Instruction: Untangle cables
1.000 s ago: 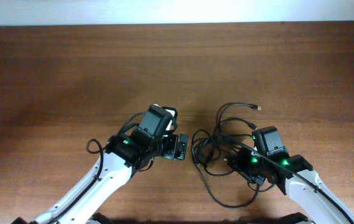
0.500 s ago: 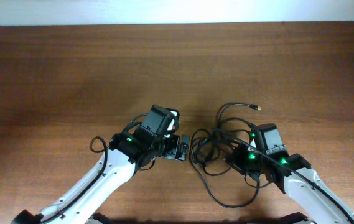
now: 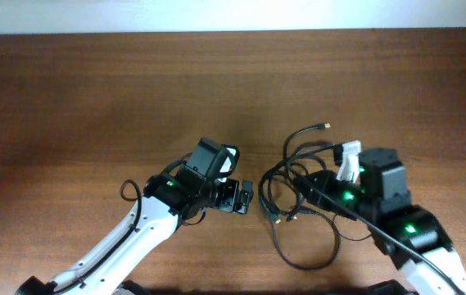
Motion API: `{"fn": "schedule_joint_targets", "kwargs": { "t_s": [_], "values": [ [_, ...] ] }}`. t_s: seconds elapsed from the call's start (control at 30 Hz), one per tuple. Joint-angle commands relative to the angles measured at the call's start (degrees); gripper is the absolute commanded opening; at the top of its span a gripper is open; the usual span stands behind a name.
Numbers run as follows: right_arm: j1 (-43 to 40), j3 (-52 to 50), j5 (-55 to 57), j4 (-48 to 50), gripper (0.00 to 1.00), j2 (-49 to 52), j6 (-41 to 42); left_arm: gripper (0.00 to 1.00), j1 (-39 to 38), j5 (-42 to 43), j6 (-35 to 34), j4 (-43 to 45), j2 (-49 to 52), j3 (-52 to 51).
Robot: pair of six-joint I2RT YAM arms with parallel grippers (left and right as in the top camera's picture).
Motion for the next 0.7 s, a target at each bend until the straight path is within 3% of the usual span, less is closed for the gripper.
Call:
{"fn": "schedule_joint_targets", "kwargs": {
  "t_s": [0.0, 0.2, 0.47, 0.67],
  "values": [
    [0.2, 7.3, -1.0, -0.4, 0.04, -4.5, -1.2, 0.99, -0.1, 1.2, 0.7, 0.1, 0.2, 0.0],
    [0.2, 14.7, -0.5, -5.9, 0.04, -5.7, -4.9, 0.99, -0.1, 5.2, 0.7, 1.7, 0.2, 0.0],
    [0.2, 15.1, 1.5, -11.5, 0.04, -5.7, -9.1, 0.99, 0.0, 26.2, 0.7, 14.1, -2.3, 0.0],
    [0.2, 15.1, 1.2, -12.3, 0.04, -5.7, -10.5, 0.99, 0.0, 24.7, 0.7, 16.5, -8.3, 0.0]
  ]
}}
